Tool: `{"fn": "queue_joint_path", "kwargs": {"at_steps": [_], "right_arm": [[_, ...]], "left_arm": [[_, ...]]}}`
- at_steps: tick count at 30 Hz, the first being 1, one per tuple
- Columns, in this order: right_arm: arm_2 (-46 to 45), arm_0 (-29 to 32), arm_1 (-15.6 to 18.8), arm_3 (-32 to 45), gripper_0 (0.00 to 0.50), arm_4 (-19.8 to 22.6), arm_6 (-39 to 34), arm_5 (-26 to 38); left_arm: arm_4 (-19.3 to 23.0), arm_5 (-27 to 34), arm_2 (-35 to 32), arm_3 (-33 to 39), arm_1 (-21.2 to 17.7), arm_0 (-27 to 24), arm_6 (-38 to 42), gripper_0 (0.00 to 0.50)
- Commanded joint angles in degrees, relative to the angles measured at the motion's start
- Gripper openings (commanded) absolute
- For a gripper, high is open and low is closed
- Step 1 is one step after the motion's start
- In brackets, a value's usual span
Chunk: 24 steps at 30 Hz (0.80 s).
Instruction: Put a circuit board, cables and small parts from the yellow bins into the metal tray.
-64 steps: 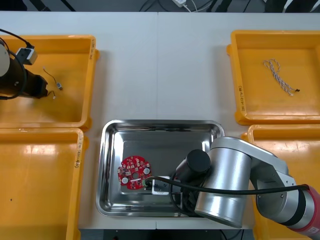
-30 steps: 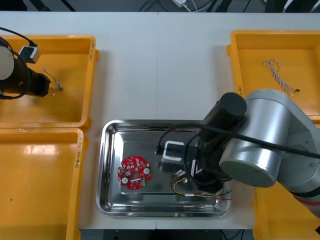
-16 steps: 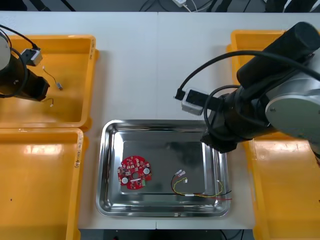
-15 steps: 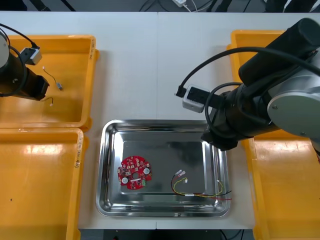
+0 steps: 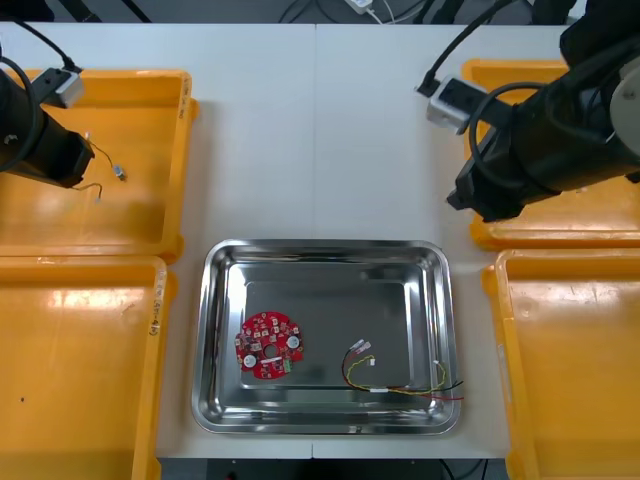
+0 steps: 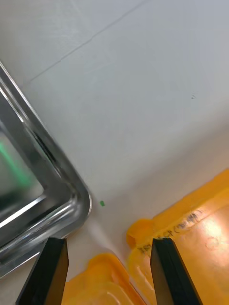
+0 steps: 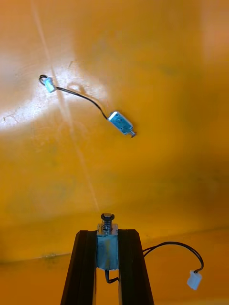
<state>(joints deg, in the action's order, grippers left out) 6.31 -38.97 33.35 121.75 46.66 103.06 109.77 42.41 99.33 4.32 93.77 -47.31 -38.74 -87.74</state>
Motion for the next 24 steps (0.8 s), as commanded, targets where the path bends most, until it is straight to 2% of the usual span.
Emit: {"fn": "queue_joint_path", "kwargs": {"at_steps": [1,8,14,24], "right_arm": [[-5.7,-4.7,2.8,-5.7,0.500,0.8,-0.7,0.2],[-9.8,-5.4,5.3,-10.8,0.500,-0.8,0.6,0.2],[-13.0,-5.6,5.9,-15.7,0.500,-2.5,2.4,0.2],[-13.8,-8.4,5.9,-23.4,0.500,-9.0,5.1,0.2]], "left_arm": [[0.8,3.1,-1.3,6.8,-2.3,-1.1,6.2,0.000],[2.1,6.4,1.4,15.3,-1.1,-1.2,15.0,0.000],[2.1,6.5,4.6,19.8,1.0,-1.2,22.8,0.001],[-2.4,6.5,12.1,23.0,7.1,-1.9,33.1,0.000]]}}
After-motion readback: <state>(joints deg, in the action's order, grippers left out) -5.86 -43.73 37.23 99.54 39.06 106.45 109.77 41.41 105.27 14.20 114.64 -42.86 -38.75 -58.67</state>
